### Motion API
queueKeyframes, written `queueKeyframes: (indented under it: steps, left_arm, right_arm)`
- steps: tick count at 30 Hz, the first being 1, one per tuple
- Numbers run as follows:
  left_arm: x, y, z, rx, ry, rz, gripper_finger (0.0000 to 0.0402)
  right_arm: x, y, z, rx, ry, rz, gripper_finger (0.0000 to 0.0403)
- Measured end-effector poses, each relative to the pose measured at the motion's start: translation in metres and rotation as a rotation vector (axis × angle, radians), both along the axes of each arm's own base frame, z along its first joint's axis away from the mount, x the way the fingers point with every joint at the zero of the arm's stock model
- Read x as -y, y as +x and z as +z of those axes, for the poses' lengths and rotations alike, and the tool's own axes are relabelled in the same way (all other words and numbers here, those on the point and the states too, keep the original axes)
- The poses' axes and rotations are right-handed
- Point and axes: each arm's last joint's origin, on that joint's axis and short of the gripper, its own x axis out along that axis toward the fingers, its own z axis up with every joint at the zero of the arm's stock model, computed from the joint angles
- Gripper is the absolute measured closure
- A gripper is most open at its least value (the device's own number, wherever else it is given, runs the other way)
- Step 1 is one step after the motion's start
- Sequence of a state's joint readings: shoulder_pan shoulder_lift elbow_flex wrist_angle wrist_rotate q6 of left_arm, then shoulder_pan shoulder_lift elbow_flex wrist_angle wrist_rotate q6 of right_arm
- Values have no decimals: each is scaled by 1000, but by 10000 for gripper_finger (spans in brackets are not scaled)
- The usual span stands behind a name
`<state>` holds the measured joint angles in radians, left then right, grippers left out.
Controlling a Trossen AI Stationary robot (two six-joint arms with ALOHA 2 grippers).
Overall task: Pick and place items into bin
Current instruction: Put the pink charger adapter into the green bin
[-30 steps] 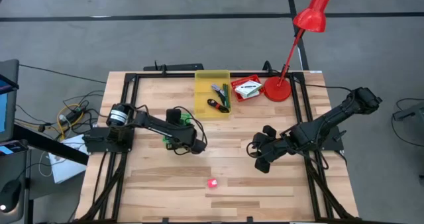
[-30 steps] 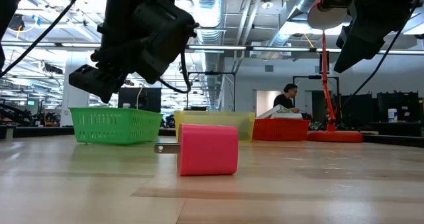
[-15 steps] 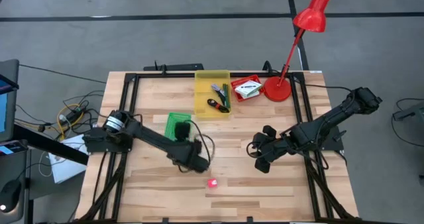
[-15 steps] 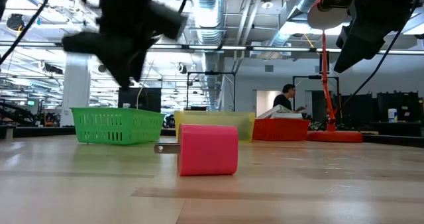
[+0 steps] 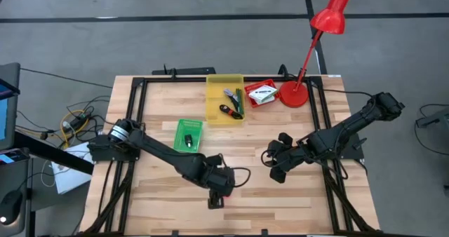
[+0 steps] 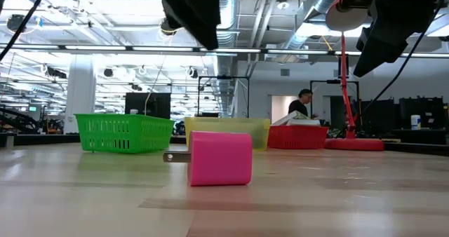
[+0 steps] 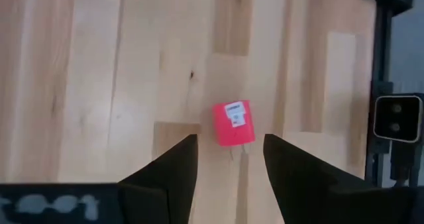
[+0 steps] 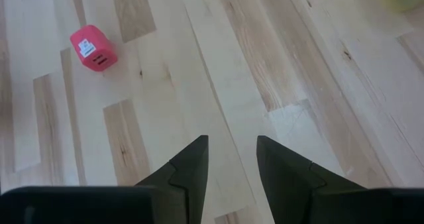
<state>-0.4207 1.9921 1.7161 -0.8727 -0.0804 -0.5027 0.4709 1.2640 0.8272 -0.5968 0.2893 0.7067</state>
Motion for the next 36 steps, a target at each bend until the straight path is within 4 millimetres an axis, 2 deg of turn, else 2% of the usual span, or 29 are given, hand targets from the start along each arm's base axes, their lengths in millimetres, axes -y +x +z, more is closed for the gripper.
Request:
queueKeyframes:
  steps: [5,17,23,36]
  left_arm:
    - [-2,-1,-4,-30,15,28,223]
    - [-10,5,-8,10,19,112,147]
    - [-8,7,-18,42,-22,105,144]
    - [-6,8,-17,58,-26,104,143]
  right_arm:
    - [0,0,0,2,1,0,280]
    - [0,0,0,2,2,-1,280]
    - [0,0,0,2,2,-1,280]
    - [0,0,0,2,2,-1,280]
